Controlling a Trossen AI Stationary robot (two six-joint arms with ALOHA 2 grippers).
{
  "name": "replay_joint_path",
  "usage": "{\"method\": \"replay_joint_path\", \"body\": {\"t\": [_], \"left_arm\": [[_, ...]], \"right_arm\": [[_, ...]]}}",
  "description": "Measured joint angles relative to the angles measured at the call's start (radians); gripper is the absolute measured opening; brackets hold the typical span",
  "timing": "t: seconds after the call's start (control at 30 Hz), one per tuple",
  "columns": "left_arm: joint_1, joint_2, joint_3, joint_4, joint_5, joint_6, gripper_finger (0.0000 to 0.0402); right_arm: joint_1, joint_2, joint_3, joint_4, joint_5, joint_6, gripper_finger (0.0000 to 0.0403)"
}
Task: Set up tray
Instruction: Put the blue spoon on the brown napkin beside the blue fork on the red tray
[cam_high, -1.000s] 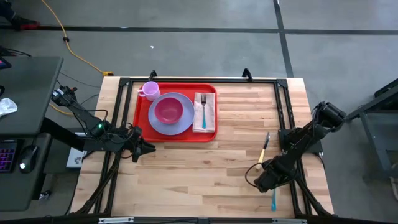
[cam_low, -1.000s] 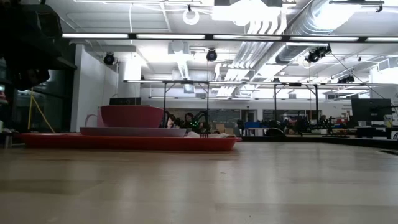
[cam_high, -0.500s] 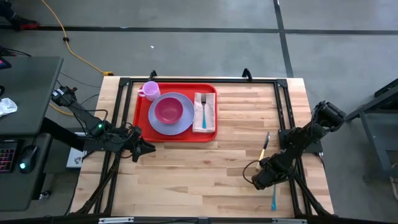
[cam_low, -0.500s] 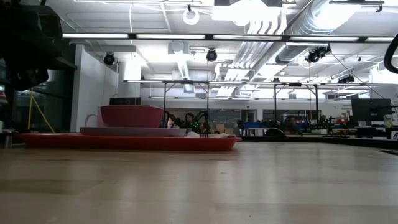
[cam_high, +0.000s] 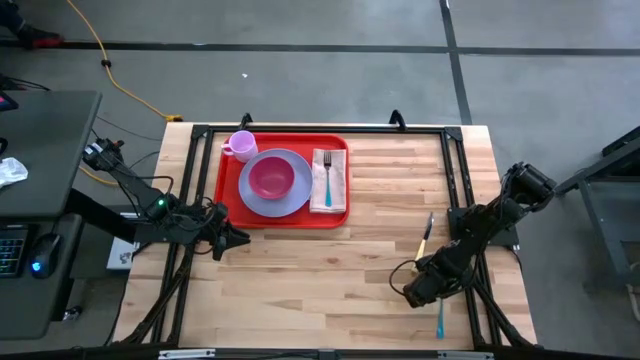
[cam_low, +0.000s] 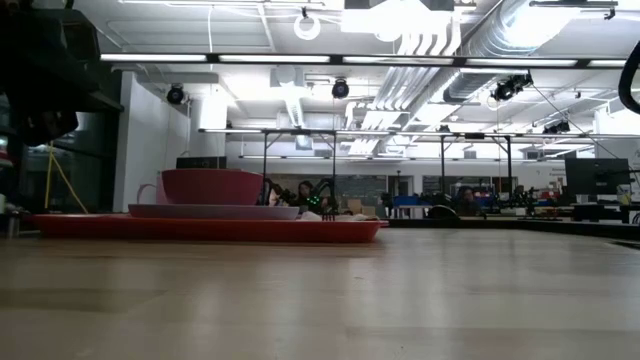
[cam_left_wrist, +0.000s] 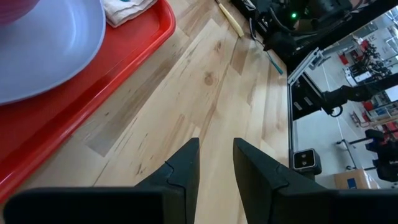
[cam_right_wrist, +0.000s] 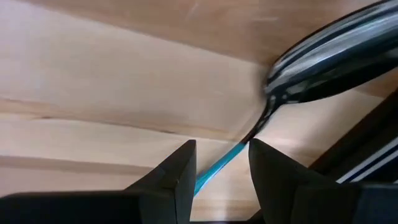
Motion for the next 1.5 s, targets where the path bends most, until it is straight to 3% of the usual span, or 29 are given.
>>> {"method": "replay_joint_path", "body": {"t": [0.87, 1.5], "left_arm": [[0.000, 0.000, 0.000, -0.012, 0.001, 0.006, 0.0129], [0.000, 0.000, 0.000, -0.019, -0.006, 0.005, 0.0129]], "right_arm": [[0.000, 0.002, -0.069, 0.045, -0.140, 0.008, 0.0126], [-0.001, -0.053, -0.068, 0.091, -0.138, 0.018, 0.0126]]}}
